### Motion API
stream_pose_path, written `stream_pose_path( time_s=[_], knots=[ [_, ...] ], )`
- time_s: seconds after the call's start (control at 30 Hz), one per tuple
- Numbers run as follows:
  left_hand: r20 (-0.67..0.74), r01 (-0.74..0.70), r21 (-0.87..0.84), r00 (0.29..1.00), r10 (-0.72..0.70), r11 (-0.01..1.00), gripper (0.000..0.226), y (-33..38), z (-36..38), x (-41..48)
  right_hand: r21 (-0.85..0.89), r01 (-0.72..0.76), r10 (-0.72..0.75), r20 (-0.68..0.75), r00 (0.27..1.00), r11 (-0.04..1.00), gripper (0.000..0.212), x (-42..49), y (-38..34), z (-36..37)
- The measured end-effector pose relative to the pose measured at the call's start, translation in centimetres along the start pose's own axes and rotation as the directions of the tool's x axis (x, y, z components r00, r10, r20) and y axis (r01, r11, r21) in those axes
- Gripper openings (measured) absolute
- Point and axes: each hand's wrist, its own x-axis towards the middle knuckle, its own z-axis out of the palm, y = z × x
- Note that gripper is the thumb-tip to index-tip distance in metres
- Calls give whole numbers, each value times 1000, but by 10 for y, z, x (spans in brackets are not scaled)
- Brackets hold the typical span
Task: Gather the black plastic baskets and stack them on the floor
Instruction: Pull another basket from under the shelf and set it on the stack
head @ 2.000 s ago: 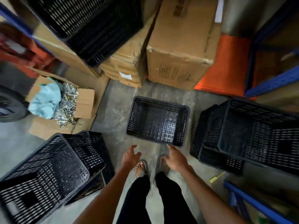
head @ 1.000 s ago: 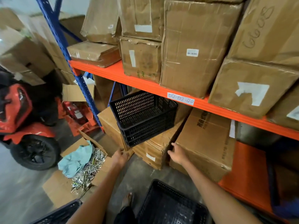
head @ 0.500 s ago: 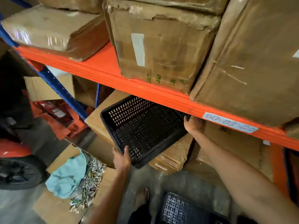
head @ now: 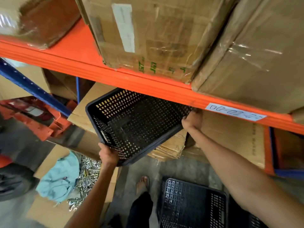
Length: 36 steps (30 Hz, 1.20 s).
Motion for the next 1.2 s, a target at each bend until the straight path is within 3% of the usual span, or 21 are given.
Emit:
stream_pose_path(
  time_s=[0.1,0.2,0.3,0.47,0.6,0.77,0.93,1.07,1.2],
  knots=[
    [63,-139,133,989,131,981,29,-7,-31,25,55,-92,94,-26,995,994,95,-53,28,20],
    [155,-253,253,963,219,934,32,-6,-52,49,47,-156,157,-34,987,987,105,-97,49,38],
    [175,-286,269,953,246,920,33,2,-57,60,42,-174,176,-53,983,984,113,-100,57,34],
    [122,-265,267,963,240,927,30,7,-61,77,-31,-120,122,74,990,992,90,-40,74,6],
    [88,-234,188,971,221,954,37,37,-61,96,98,-24,-4,275,961,995,59,4,60,-6],
    [59,-153,179,988,144,972,36,58,-55,115,287,-101,66,130,989,953,39,13,42,13],
    [24,-133,184,991,131,974,36,41,-63,100,358,-16,2,40,999,934,27,-16,54,14],
    [-26,-118,167,992,124,979,42,17,-81,59,415,56,-40,-46,998,908,27,-66,90,8],
    [-39,-129,114,990,134,985,46,-26,-96,2,446,37,-23,-36,999,894,30,-130,149,10]
  ],
)
